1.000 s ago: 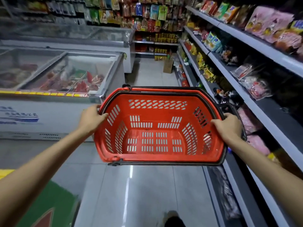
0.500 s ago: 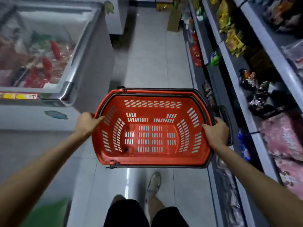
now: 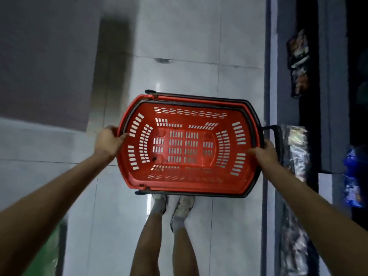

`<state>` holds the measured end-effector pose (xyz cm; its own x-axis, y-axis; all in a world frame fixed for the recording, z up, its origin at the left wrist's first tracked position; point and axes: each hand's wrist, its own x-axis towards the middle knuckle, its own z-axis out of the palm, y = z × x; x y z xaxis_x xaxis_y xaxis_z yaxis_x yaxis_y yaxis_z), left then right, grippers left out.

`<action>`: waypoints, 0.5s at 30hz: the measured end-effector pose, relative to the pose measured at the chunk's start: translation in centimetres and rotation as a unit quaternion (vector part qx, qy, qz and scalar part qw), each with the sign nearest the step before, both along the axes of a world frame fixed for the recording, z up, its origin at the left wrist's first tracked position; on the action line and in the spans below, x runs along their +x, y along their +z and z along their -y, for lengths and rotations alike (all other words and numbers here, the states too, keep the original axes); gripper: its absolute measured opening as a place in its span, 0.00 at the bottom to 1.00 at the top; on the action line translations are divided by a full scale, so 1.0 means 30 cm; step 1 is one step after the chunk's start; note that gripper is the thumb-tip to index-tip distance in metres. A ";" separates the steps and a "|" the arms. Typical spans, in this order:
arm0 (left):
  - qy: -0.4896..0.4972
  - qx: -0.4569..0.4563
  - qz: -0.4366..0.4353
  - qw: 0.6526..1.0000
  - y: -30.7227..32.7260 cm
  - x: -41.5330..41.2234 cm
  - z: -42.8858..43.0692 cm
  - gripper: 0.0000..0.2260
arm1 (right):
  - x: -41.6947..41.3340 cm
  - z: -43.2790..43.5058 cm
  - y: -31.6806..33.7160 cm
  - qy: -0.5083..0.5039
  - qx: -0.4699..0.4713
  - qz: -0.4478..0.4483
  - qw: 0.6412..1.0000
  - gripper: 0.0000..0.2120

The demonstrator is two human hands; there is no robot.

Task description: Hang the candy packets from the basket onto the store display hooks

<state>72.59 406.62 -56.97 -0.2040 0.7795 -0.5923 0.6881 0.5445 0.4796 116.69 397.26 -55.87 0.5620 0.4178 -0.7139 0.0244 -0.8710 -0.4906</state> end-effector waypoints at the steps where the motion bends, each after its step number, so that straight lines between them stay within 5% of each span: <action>1: 0.002 -0.012 -0.001 1.000 -0.083 0.004 -0.012 0.17 | 0.003 -0.015 -0.077 -0.019 -0.016 -0.025 0.999 0.29; 9: 0.006 -0.095 -0.006 0.995 -0.548 0.015 -0.080 0.13 | -0.018 -0.039 -0.525 -0.058 -0.067 -0.064 0.994 0.31; 12: 0.017 -0.129 0.021 0.991 -0.593 0.016 -0.074 0.16 | -0.031 -0.046 -0.564 -0.061 -0.066 -0.076 0.993 0.26; 15: 0.009 -0.128 0.032 0.991 -0.569 0.032 -0.078 0.19 | -0.032 -0.045 -0.542 -0.073 -0.057 -0.088 0.992 0.33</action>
